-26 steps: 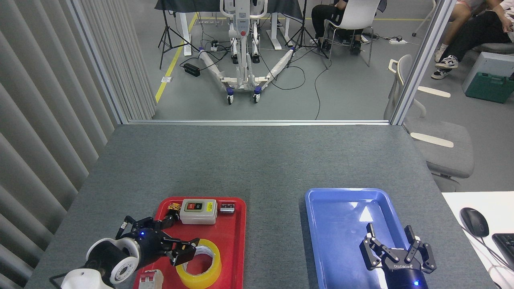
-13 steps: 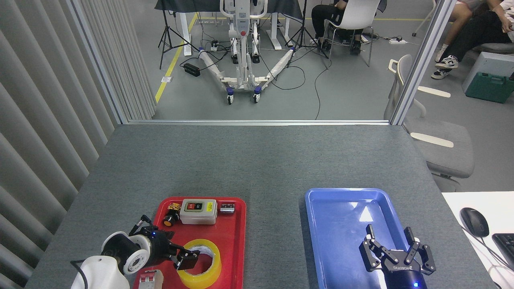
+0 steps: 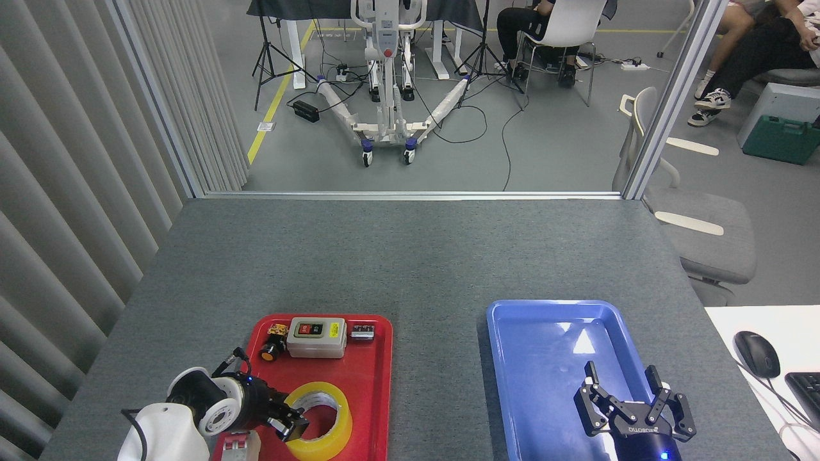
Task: Place and move tape with both arms
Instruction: 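Lift the tape with the left gripper toward the right gripper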
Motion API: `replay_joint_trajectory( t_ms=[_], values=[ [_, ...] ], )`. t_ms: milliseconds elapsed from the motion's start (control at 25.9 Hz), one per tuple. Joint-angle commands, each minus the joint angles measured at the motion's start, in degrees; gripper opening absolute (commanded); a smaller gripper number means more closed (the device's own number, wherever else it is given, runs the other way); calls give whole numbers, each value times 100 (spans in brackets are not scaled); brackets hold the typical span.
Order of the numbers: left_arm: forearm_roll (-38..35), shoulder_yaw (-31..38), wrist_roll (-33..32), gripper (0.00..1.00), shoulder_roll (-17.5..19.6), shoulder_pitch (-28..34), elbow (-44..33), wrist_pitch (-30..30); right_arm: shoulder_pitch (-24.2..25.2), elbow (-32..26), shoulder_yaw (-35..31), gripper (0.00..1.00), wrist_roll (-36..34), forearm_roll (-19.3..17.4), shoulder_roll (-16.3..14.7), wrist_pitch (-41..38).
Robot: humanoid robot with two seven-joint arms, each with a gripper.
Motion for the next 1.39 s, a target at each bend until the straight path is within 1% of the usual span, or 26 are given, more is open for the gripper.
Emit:
replay_joint_trajectory(
  t_ms=[0,77,155,309,386,464,541,618,657,734,812,889,1082,1159,1314,1353],
  values=[
    [286,50,-49,0,-20,-38,26,-539,-20,3,-1,100,-61,-6,-42,-11],
    [901,129,-22,0,-11,-118,96,-688,-20,3,-1,100,-79,-6,-42,-46],
    [1763,428,4,0,-28,-126,96,-688,-20,3,-1,100,-70,-6,2,-116],
    [3766,780,171,0,-239,-126,61,-688,-20,-5,8,100,-70,-6,2,-256],
    [4768,780,250,0,-406,-126,122,-688,-20,-5,-1,100,-79,-6,28,-432],
    [5480,718,277,0,-635,-118,351,-688,-38,-5,-1,100,-87,-6,20,-520],
    [5577,613,268,0,-855,-118,667,-688,-47,-14,43,100,-87,-14,-51,-573],
    [5577,411,268,0,-942,-118,887,-688,-29,-67,52,100,-158,-14,-42,-933],
    [5586,358,268,0,-969,-118,940,-688,6,-93,69,100,-237,-6,-33,-1302],
    [5577,340,268,0,-1013,-118,957,-688,50,-190,87,100,-483,-6,-77,-2304],
    [5586,340,268,0,-1048,-118,966,-688,199,-427,149,100,-659,-6,-244,-3359],
    [5586,340,268,0,-1057,-118,975,-688,340,-638,280,100,-676,3,-306,-4159],
    [5586,340,259,0,-1074,-118,975,-688,331,-884,975,100,-676,91,-358,-4159],
    [5586,340,259,0,-1092,-118,975,-688,252,-884,1370,100,-668,240,-411,-4159],
    [5586,340,259,0,-1101,-118,975,-688,-126,-867,2276,99,-676,460,-385,-4124],
    [5586,340,259,0,-1109,-109,966,-688,-205,-832,2434,99,-676,460,-367,-3878]
  ],
)
